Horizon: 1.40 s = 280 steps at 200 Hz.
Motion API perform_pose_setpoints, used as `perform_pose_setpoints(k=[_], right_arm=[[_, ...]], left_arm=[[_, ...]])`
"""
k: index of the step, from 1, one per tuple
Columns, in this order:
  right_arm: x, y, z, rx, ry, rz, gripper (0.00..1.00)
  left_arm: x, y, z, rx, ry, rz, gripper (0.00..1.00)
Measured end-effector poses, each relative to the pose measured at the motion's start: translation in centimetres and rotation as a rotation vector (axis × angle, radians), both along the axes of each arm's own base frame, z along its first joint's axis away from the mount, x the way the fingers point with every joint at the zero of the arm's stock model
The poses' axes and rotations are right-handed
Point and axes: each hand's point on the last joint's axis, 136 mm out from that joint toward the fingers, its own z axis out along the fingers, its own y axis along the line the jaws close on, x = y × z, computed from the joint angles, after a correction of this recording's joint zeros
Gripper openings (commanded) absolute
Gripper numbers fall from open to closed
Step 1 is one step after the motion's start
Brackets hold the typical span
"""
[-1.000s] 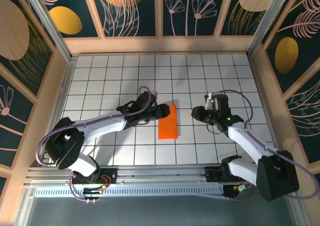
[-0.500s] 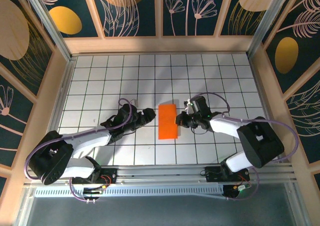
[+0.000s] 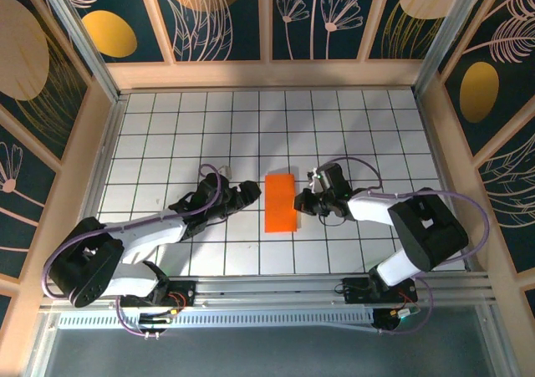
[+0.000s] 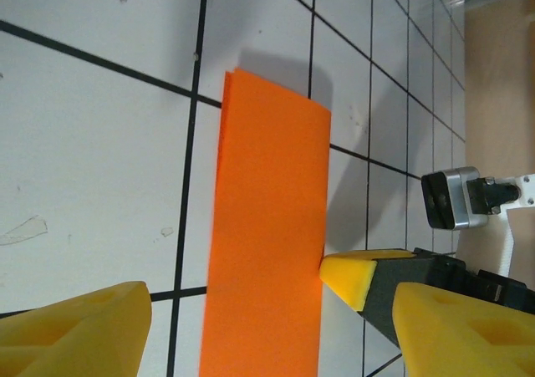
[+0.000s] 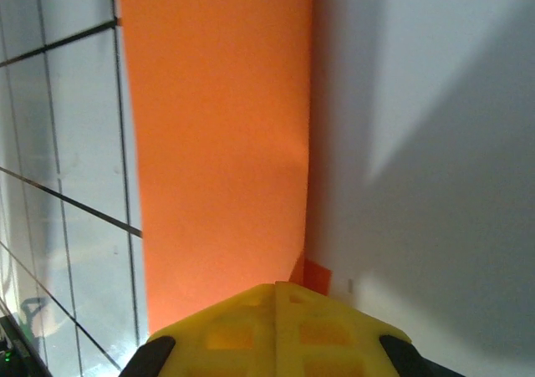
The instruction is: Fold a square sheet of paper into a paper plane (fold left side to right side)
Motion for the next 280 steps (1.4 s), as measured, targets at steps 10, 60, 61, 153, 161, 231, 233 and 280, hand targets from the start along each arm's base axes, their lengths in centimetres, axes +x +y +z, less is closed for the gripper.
perform_pose_setpoints(k=[10,60,61,153,161,231,233,280], right_arm=[[-0.2,-0.2,-0.4,-0.006,0.007,0.001,0.00],[-0.1,-0.4,-0.7,-0.003,-0.011,0.013,0.00],[-0.1,-0.4,-0.7,-0.002,-0.011,0.013,0.00],[0.1,-0.3,-0.7,0.005,-0.027,0.032,0.00],[0.1,-0.3,-0.7,0.004,-0.027,0.031,0.00],[0.1,-0.3,-0.7,0.005,-0.027,0.031,0.00],[0.1,-0.3,-0.7,0.005,-0.026,0.031,0.00],[0.1,-0.3,-0.7,0.005,-0.026,0.032,0.00]], left_arm=[[-0.1,-0.1,-0.4,0.004,0.011,-0.007,0.73],[-0.3,-1.1,-1.7,0.015,0.057,-0.057,0.64],[-0.3,-1.1,-1.8,0.015,0.057,-0.058,0.63],[-1.0,-3.2,-4.0,0.013,0.133,-0.171,0.50],[-1.1,-3.3,-4.0,0.012,0.136,-0.179,0.47],[-0.9,-4.3,-4.5,0.010,0.153,-0.218,0.46],[-0.9,-4.3,-4.6,0.010,0.153,-0.218,0.46],[-0.8,-4.8,-5.1,0.038,0.162,-0.233,0.40]])
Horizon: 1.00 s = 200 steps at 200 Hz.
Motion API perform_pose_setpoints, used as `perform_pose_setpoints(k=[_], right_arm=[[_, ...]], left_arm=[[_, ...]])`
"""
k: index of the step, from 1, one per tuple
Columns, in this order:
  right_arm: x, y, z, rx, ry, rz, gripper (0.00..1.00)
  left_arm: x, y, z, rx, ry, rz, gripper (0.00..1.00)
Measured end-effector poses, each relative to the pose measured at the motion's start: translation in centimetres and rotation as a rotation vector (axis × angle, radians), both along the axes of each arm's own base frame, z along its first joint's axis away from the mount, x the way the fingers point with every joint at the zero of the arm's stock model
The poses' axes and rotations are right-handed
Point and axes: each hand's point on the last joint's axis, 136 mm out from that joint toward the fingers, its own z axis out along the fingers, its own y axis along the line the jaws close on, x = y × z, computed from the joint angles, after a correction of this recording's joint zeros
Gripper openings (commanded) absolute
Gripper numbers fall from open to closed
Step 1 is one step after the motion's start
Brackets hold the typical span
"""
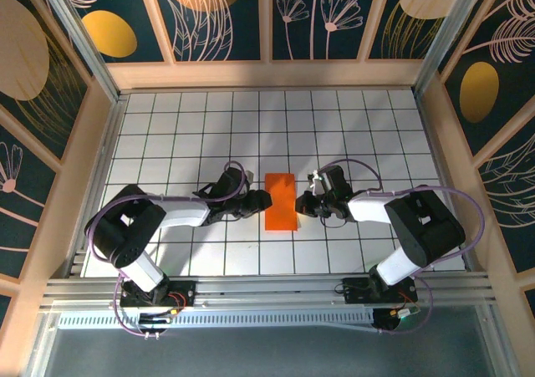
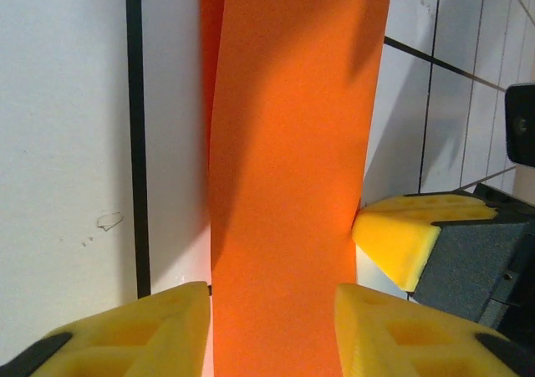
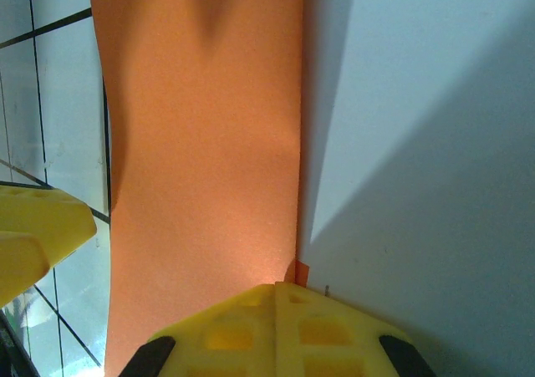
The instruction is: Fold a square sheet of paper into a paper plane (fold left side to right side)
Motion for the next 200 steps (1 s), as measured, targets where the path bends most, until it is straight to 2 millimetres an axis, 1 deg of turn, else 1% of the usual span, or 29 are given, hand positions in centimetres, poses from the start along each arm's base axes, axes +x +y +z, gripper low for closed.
perform_pose_setpoints(k=[15,61,124,153,181,200], right_arm=[[0.0,0.0,0.0,0.003,0.001,0.000,0.00],[0.0,0.0,0.0,0.004,0.003,0.000,0.00],[0.0,0.0,0.0,0.004,0.003,0.000,0.00],[0.0,0.0,0.0,0.004,0.003,0.000,0.00],[0.0,0.0,0.0,0.004,0.002,0.000,0.00],[0.0,0.0,0.0,0.004,0.002,0.001,0.00]], left_arm=[[0.1,-0.3,-0.2,0.011,-0.001,-0.011,0.39],[-0.2,-0.5,-1.2,0.035,0.018,-0.025,0.39],[0.0,-0.6,-1.2,0.055,0.014,-0.017,0.43],[0.1,-0.3,-1.2,0.085,0.004,-0.001,0.45],[0.3,-0.1,-1.2,0.102,0.000,0.011,0.45],[0.3,0.0,-1.2,0.104,0.000,0.012,0.44]])
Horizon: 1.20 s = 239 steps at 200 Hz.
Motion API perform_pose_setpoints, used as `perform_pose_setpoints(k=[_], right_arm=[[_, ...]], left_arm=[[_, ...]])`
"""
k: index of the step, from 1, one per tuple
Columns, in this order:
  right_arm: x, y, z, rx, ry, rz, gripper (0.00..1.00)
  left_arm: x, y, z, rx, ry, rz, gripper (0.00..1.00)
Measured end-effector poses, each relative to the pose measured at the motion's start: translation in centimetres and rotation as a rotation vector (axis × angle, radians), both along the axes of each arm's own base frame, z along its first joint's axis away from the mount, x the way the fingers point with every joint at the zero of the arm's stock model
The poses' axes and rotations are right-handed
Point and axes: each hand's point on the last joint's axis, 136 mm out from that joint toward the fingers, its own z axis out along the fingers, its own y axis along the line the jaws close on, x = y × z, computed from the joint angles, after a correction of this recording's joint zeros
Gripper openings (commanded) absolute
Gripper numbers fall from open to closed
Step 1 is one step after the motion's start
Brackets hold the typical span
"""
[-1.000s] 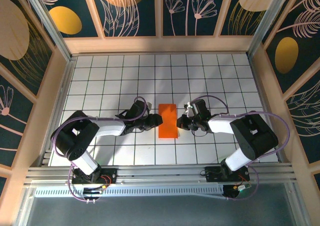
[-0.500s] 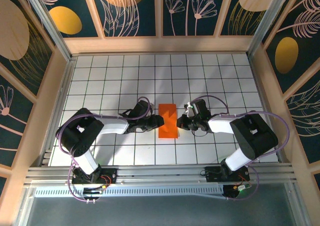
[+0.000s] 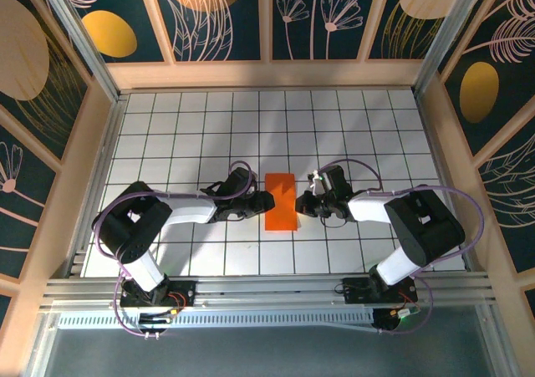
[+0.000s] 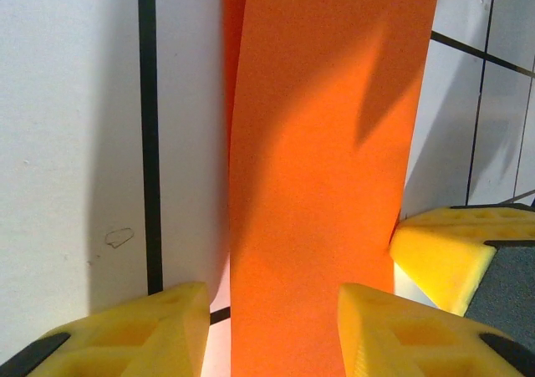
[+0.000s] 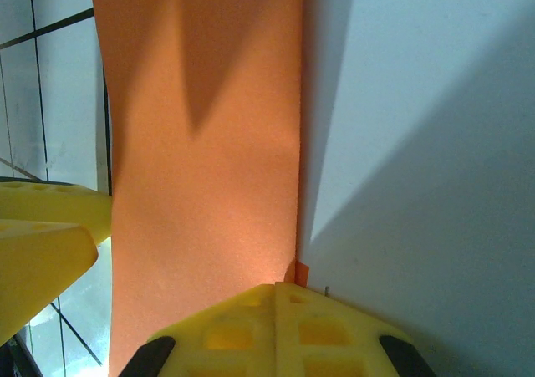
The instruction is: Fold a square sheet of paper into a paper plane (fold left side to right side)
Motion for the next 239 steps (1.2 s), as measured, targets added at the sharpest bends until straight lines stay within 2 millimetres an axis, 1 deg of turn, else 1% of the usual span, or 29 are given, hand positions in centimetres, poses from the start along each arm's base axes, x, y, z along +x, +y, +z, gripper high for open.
perform_pose_setpoints(k=[49,96,163,196,239], right_arm=[[0.0,0.0,0.0,-0.001,-0.002,0.002,0.00],[0.0,0.0,0.0,-0.001,-0.002,0.002,0.00],[0.0,0.0,0.0,-0.001,-0.002,0.002,0.00],[0.0,0.0,0.0,-0.001,-0.003,0.002,0.00],[0.0,0.0,0.0,0.000,-0.004,0.006,0.00]], left_arm=[[0.0,0.0,-0.3,-0.004,0.010,-0.003,0.35],[0.0,0.0,-0.4,-0.018,0.009,0.002,0.31],[0.0,0.3,-0.5,-0.022,-0.001,0.019,0.23],[0.1,0.5,0.0,-0.024,-0.013,0.035,0.15],[0.3,0.6,0.5,-0.032,-0.026,0.042,0.11]])
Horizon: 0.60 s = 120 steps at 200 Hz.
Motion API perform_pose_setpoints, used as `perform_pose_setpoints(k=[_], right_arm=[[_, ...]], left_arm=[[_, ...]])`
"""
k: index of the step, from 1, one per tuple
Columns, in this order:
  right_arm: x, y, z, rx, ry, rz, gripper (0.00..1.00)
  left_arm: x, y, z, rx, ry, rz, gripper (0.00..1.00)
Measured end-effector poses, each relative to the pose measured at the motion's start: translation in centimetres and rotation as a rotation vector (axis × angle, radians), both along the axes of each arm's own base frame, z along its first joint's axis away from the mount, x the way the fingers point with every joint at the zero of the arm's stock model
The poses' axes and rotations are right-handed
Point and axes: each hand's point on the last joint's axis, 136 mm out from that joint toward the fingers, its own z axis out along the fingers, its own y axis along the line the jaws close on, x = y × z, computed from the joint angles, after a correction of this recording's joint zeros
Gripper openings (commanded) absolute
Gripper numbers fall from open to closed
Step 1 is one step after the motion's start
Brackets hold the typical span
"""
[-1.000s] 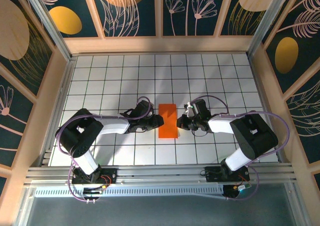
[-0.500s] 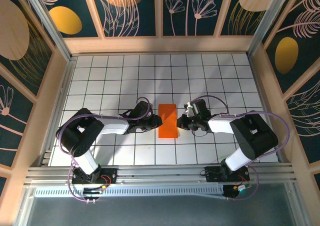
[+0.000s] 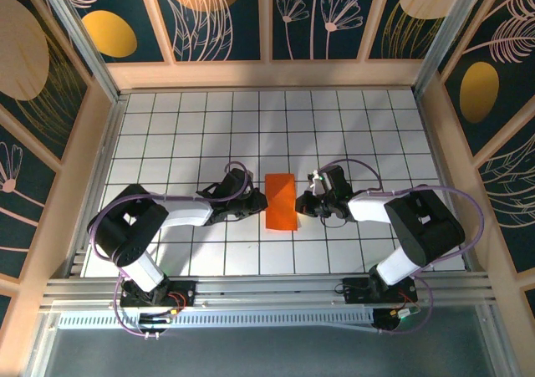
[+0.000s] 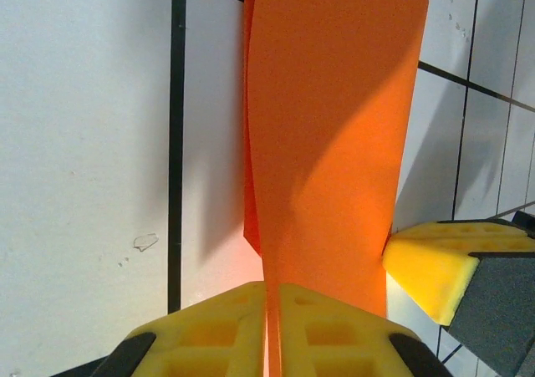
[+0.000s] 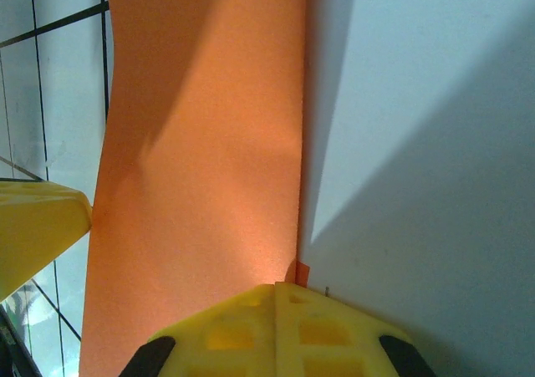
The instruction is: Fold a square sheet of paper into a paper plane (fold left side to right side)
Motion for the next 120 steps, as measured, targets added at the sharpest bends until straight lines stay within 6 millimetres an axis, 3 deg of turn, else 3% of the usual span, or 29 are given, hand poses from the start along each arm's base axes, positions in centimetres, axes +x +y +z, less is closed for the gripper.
perform_pose_setpoints(k=[55,84,120], right_arm=[[0.0,0.0,0.0,0.000,-0.001,0.001,0.00],[0.3,-0.5,0.6,-0.024,-0.033,-0.007,0.26],[1.4,-1.2,3.6,-0.045,-0.174,-0.020,0.48]], left_arm=[[-0.1,0.1,-0.1,0.000,0.005,0.003,0.00],[0.0,0.0,0.0,-0.006,0.003,0.006,0.00],[0.0,-0.1,0.2,-0.015,0.001,0.011,0.00]])
